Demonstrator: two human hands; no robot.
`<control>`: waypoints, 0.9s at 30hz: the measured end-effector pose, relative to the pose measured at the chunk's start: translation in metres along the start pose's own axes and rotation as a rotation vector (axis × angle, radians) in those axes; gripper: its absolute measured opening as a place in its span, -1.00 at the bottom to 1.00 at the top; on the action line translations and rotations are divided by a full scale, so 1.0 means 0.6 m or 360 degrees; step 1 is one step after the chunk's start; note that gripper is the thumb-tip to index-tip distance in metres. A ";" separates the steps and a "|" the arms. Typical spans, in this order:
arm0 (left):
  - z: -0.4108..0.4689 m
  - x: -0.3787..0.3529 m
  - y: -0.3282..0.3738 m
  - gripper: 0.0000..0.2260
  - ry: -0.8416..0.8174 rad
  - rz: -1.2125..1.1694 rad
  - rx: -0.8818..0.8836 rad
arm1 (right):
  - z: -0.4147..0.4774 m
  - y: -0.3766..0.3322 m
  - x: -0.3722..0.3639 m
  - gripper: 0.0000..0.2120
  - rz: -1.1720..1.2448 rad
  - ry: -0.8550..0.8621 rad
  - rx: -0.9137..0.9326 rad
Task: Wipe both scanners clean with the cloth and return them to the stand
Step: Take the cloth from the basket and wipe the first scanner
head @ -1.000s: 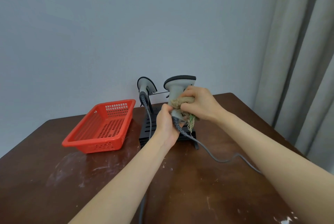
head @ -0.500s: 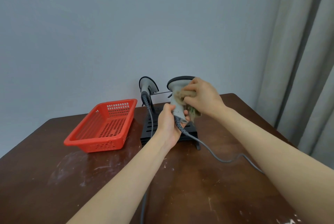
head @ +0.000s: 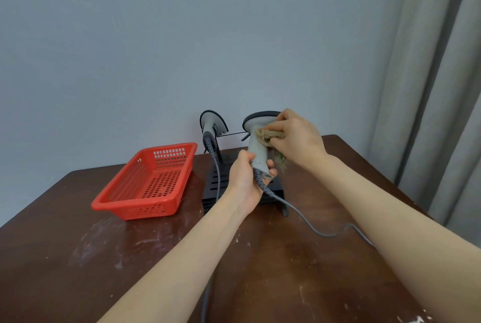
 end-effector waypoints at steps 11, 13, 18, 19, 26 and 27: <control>0.002 0.007 -0.002 -0.81 0.0034 -0.0063 0.0046 | 0.000 0.000 -0.015 -0.80 -0.0090 -0.0058 -0.0005; 0.003 0.010 0.002 -0.81 0.0038 -0.0055 0.0024 | -0.005 -0.002 -0.021 -0.78 -0.0014 -0.0159 0.0040; 0.005 0.022 0.000 -0.80 0.0036 -0.0067 0.0032 | -0.020 -0.003 -0.030 -0.75 0.0005 -0.0311 0.0121; 0.006 0.022 -0.005 -0.80 0.0027 -0.0077 0.0055 | -0.017 0.001 -0.028 -0.76 -0.0037 -0.0232 0.0062; 0.013 0.018 -0.010 -0.79 -0.0001 -0.0057 0.0066 | -0.030 0.008 -0.025 -0.77 0.0053 -0.0302 0.0103; 0.013 0.017 -0.010 -0.79 -0.0006 -0.0043 0.0073 | -0.034 0.007 -0.023 -0.77 0.0056 -0.0338 0.0135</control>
Point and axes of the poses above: each hand's wrist, its own z-axis towards the middle knuckle, its own x-axis out of the back of the hand, y = z × x, the point moved 4 cm from there along z, towards the middle knuckle, and after that the axes turned 4 degrees about -z, right-handed, at the moved point
